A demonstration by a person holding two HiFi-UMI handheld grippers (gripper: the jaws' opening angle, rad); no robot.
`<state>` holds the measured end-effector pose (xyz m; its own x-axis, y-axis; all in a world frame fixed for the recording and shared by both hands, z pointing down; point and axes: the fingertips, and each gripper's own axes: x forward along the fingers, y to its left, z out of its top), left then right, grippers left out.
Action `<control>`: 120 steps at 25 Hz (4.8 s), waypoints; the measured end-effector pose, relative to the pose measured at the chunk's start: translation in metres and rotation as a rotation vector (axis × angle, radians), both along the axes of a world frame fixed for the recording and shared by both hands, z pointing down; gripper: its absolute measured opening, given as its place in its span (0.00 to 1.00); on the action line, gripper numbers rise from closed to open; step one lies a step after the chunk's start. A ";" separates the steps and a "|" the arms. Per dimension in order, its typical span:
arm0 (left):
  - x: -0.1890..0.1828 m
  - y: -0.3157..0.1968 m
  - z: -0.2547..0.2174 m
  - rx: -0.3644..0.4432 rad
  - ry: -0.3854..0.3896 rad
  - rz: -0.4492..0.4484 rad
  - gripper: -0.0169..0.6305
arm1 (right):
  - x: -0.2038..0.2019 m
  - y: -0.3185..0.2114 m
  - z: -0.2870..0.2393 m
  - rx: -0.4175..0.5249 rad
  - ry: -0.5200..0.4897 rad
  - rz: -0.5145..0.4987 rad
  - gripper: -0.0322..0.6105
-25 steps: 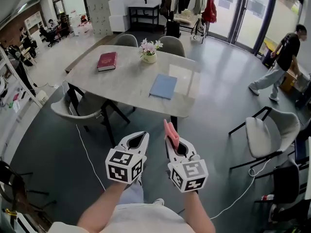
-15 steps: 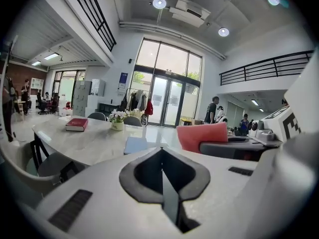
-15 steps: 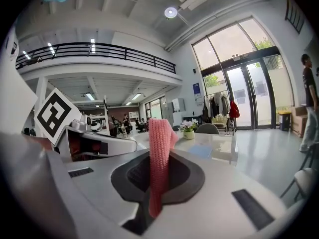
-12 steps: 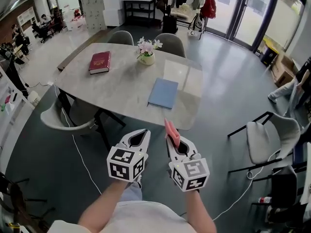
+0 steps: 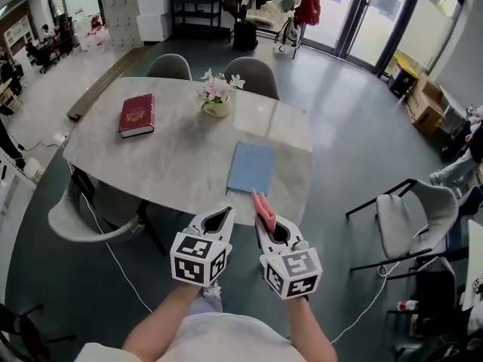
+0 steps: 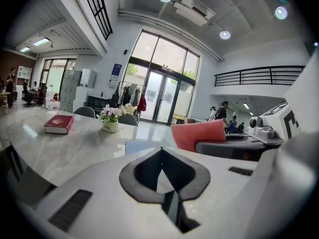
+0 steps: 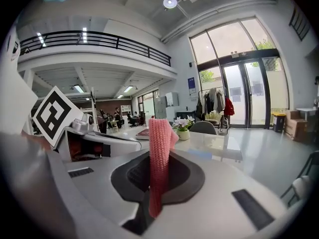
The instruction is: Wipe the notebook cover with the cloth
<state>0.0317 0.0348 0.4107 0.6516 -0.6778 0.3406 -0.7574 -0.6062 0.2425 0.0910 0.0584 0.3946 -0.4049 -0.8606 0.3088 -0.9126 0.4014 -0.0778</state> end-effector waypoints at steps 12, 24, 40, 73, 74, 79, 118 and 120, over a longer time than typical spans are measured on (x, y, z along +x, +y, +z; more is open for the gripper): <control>-0.021 -0.073 0.015 -0.038 0.014 0.077 0.04 | -0.030 -0.076 0.009 -0.026 0.035 0.035 0.07; -0.034 -0.117 0.023 -0.040 0.026 0.079 0.04 | -0.033 -0.134 0.021 -0.051 0.111 -0.013 0.07; -0.009 -0.201 0.065 -0.105 0.002 0.007 0.04 | 0.008 -0.255 0.089 -0.143 0.368 -0.191 0.07; 0.013 -0.265 0.114 -0.202 -0.020 -0.020 0.04 | 0.016 -0.353 0.219 -0.345 0.764 -0.543 0.07; 0.012 -0.263 0.115 -0.203 -0.019 -0.010 0.04 | 0.015 -0.351 0.220 -0.352 0.759 -0.534 0.07; 0.006 -0.255 0.114 -0.210 -0.001 0.023 0.04 | 0.009 -0.331 0.222 -0.380 0.747 -0.503 0.07; -0.012 -0.204 0.111 -0.194 0.028 0.148 0.04 | -0.045 -0.166 0.215 -0.476 0.570 -0.513 0.07; -0.010 -0.204 0.111 -0.196 0.031 0.151 0.04 | -0.045 -0.161 0.215 -0.475 0.569 -0.517 0.07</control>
<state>0.0213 -0.1689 0.5214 0.7524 -0.4951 0.4345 -0.6525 -0.6507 0.3883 0.0465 -0.1030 0.6100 -0.3832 -0.3443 0.8571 -0.5786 0.8128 0.0678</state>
